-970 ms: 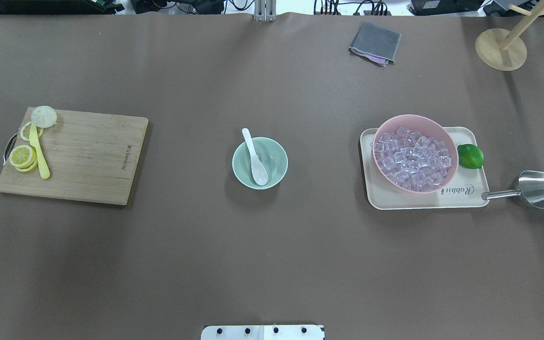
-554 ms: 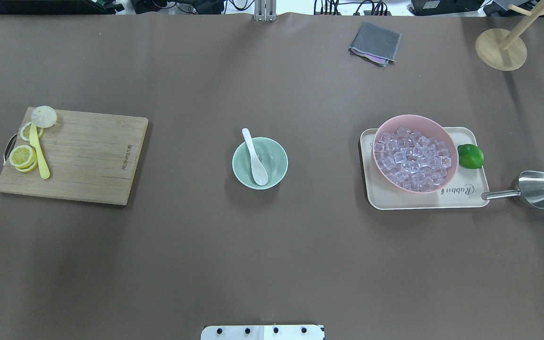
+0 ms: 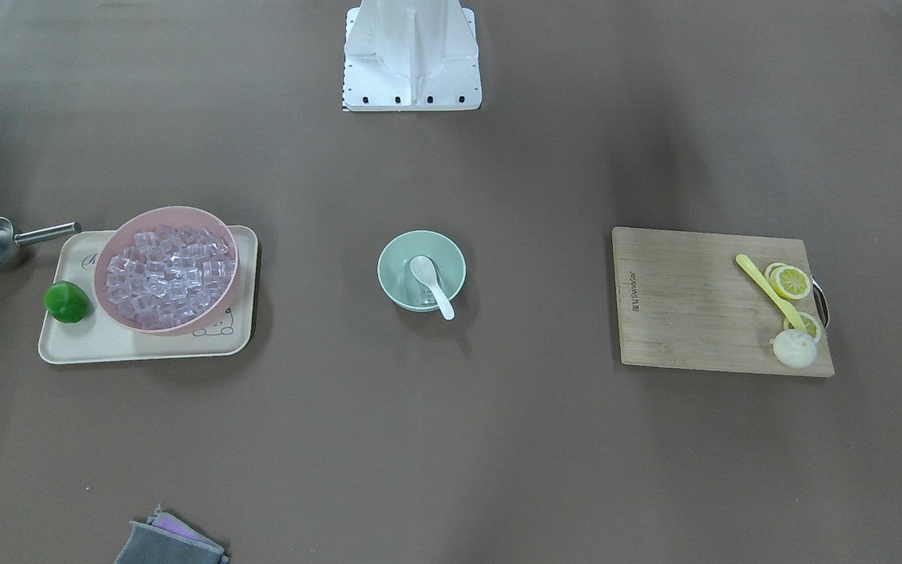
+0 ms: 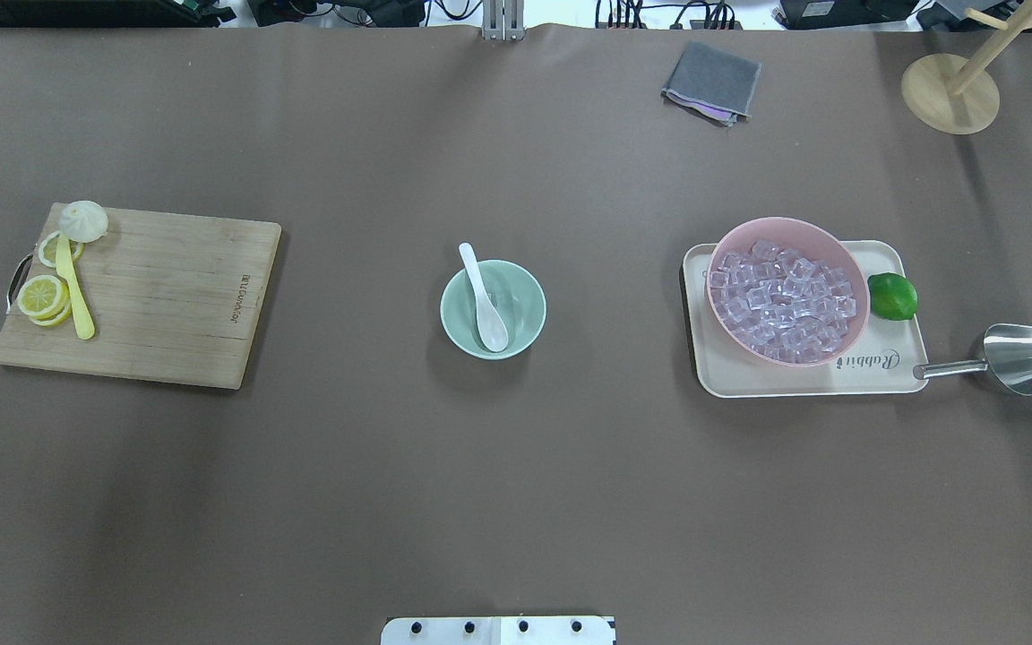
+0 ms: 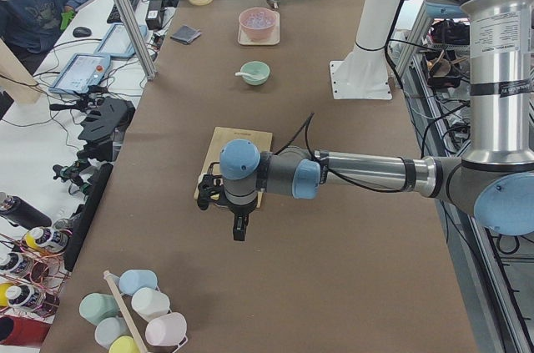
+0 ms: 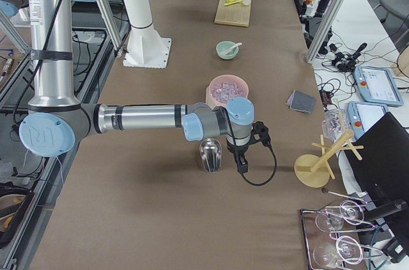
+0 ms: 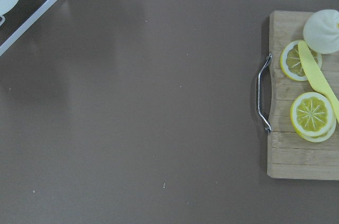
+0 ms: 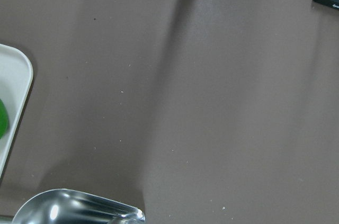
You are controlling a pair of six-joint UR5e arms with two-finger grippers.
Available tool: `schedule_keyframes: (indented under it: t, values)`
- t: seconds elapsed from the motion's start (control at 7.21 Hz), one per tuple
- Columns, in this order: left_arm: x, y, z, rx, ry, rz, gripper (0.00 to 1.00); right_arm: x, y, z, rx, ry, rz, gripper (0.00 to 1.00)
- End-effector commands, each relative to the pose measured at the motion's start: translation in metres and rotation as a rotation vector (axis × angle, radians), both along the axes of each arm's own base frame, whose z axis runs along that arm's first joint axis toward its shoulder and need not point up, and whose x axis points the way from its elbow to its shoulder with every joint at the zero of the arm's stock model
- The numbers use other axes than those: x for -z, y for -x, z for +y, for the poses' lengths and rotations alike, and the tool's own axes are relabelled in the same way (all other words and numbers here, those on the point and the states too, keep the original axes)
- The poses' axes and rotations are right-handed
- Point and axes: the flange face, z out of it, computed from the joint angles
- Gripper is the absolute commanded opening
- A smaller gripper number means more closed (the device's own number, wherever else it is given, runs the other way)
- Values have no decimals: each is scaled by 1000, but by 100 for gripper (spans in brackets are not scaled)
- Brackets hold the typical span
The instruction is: Put spoon and ice into bowl
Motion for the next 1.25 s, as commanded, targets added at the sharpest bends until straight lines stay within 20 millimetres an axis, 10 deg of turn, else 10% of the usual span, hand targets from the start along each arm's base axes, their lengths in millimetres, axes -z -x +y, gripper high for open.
schedule_keyframes:
  t: [0.0, 1.11]
  values:
    - [0, 1, 1, 0, -5, 3, 98, 3, 0, -2, 0, -8, 1, 100]
    - [12, -1, -2, -4, -25, 3, 98, -1, 0, 0, 3, -4, 2, 100]
